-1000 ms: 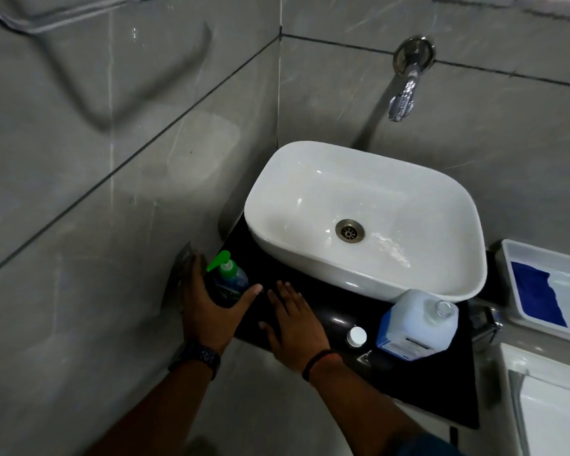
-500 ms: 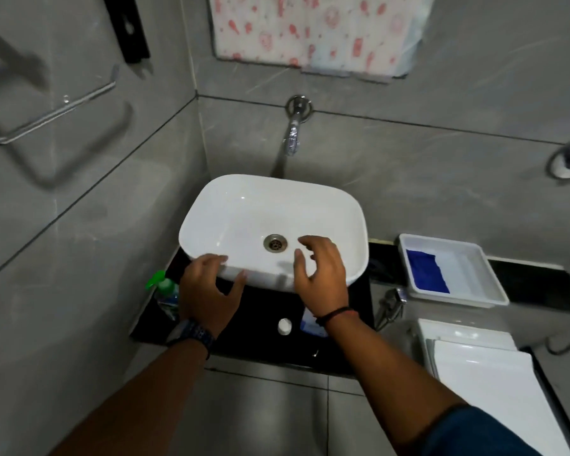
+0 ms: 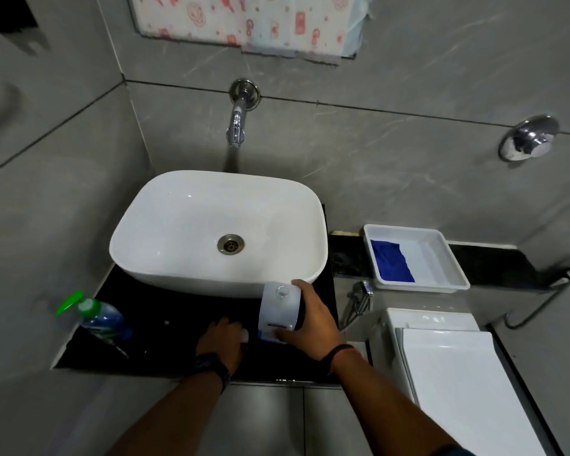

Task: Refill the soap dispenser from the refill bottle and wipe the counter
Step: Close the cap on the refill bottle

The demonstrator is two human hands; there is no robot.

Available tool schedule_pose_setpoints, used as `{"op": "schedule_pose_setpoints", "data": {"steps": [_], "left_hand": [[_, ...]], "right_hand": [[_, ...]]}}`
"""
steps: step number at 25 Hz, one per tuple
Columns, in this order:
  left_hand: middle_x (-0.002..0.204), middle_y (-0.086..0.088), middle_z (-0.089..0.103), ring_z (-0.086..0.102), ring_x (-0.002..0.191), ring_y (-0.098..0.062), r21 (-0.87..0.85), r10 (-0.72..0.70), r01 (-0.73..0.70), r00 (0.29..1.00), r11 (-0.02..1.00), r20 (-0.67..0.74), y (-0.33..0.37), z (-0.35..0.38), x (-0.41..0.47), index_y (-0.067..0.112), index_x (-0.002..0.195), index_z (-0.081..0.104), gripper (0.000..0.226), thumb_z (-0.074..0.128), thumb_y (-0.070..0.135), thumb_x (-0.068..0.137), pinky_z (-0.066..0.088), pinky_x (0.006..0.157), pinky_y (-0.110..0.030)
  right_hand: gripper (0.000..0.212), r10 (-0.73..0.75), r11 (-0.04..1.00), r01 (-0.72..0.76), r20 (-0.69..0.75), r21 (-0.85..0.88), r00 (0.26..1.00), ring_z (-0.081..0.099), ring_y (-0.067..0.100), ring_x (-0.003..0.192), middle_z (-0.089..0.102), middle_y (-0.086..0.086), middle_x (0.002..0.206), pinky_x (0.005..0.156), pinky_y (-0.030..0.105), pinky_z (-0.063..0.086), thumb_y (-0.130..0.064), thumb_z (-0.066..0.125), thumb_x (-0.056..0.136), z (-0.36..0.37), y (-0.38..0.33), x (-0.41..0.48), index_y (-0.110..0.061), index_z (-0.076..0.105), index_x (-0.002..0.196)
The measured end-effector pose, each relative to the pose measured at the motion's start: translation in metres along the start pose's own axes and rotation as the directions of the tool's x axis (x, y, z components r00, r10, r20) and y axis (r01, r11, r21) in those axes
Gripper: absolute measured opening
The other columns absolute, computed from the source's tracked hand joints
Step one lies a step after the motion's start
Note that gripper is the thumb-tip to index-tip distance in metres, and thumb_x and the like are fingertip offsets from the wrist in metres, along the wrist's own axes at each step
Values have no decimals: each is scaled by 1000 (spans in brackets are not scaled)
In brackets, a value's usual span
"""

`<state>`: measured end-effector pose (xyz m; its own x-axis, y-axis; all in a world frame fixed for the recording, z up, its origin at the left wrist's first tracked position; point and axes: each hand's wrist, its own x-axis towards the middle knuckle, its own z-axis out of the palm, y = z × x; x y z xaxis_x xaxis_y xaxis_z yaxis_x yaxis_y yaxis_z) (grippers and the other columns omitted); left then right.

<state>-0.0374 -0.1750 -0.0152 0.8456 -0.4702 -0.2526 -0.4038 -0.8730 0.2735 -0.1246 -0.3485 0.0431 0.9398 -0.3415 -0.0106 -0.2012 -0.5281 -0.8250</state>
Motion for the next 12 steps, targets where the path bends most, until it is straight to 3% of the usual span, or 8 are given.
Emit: {"op": "schedule_pose_setpoints", "data": {"steps": [2,5,7,9,12], "left_hand": [[115,-11,60,58,104,-28,-45,11,-12,1000,999,-21,-1,7,4,13,105,63,22,55,26,89,49,82,-34],[105,-14,65,62,97,-29,-233,5,-36,991,972,-131,2,0,1,8,96,65,21,60,26,88,46,77,-32],[99,-12,69,64,93,-29,-476,-85,-60,957,878,-278,8,-20,-4,10,97,67,23,71,24,80,46,76,-29],[93,-3,70,64,88,-22,-614,-158,-143,899,776,-409,20,-50,-8,16,100,68,30,79,23,72,48,77,-28],[83,14,61,58,79,-11,-503,37,-366,834,783,-550,39,-99,-17,22,100,70,34,81,30,69,44,71,-16]], "right_hand": [[71,-2,1000,3,-5,9,1000,54,-14,96,58,-23,105,71,3,40,-26,82,54,4,7,6,-51,42,107],[65,27,1000,-27,-14,4,1000,52,-22,88,58,-30,94,65,1,41,-32,83,55,5,12,9,-52,41,100],[62,46,999,-46,-22,-2,999,55,-16,83,58,-28,90,63,0,41,-37,83,53,3,11,9,-50,43,99],[64,23,999,-24,-14,-30,1000,58,-3,86,60,-20,92,67,5,43,-39,82,53,-1,7,8,-44,43,103],[66,-13,996,16,31,-90,999,60,10,89,60,-13,96,68,17,45,-48,80,51,-10,-6,7,-41,41,104]]}}
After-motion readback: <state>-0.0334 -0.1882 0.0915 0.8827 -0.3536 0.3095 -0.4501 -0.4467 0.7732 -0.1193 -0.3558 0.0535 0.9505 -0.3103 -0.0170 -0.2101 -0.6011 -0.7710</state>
